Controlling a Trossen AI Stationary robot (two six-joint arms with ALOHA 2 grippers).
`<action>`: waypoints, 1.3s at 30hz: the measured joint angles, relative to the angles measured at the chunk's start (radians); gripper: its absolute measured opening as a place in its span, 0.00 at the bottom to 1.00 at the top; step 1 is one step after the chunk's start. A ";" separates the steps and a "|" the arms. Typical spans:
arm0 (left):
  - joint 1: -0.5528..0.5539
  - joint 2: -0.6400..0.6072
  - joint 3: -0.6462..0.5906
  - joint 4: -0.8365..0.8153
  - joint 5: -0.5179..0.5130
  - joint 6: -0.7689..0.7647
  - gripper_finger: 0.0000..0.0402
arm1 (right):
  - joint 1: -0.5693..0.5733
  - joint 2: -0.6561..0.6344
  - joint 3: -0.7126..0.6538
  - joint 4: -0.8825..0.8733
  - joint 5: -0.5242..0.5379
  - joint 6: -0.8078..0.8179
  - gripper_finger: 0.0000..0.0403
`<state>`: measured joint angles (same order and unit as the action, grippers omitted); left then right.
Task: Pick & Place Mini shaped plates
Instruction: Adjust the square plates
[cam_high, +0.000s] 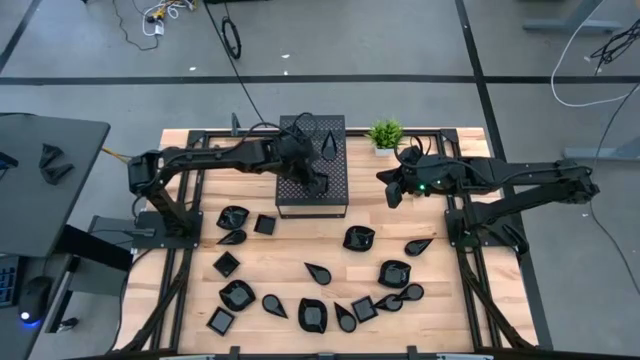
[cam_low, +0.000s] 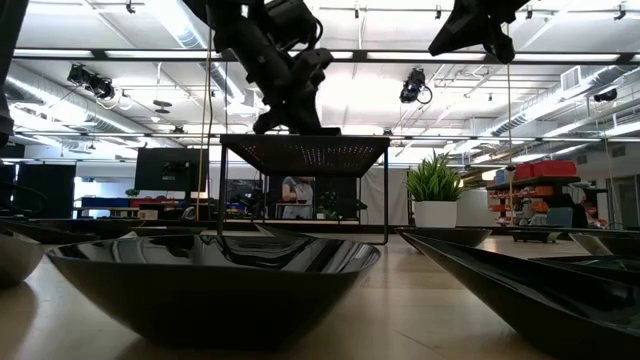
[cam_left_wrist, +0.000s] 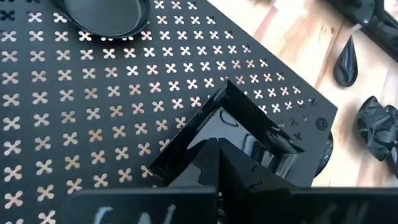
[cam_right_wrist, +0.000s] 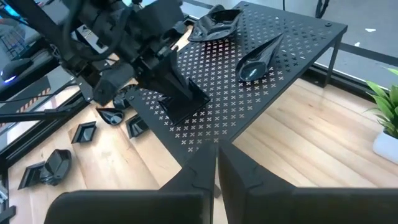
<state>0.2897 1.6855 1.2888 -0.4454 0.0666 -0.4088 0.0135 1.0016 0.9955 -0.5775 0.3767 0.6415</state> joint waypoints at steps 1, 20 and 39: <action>0.000 -0.002 0.000 -0.008 -0.005 0.001 0.01 | 0.000 0.000 0.000 0.000 0.000 -0.001 0.06; 0.039 -0.006 0.001 -0.032 -0.039 0.062 0.01 | 0.000 0.000 0.000 -0.016 0.000 -0.006 0.06; 0.045 -0.061 0.000 -0.048 -0.091 0.034 0.01 | 0.000 0.000 0.000 -0.013 0.000 -0.003 0.06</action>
<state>0.3350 1.6248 1.2884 -0.4935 -0.0247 -0.3745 0.0139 1.0016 0.9958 -0.5905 0.3763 0.6380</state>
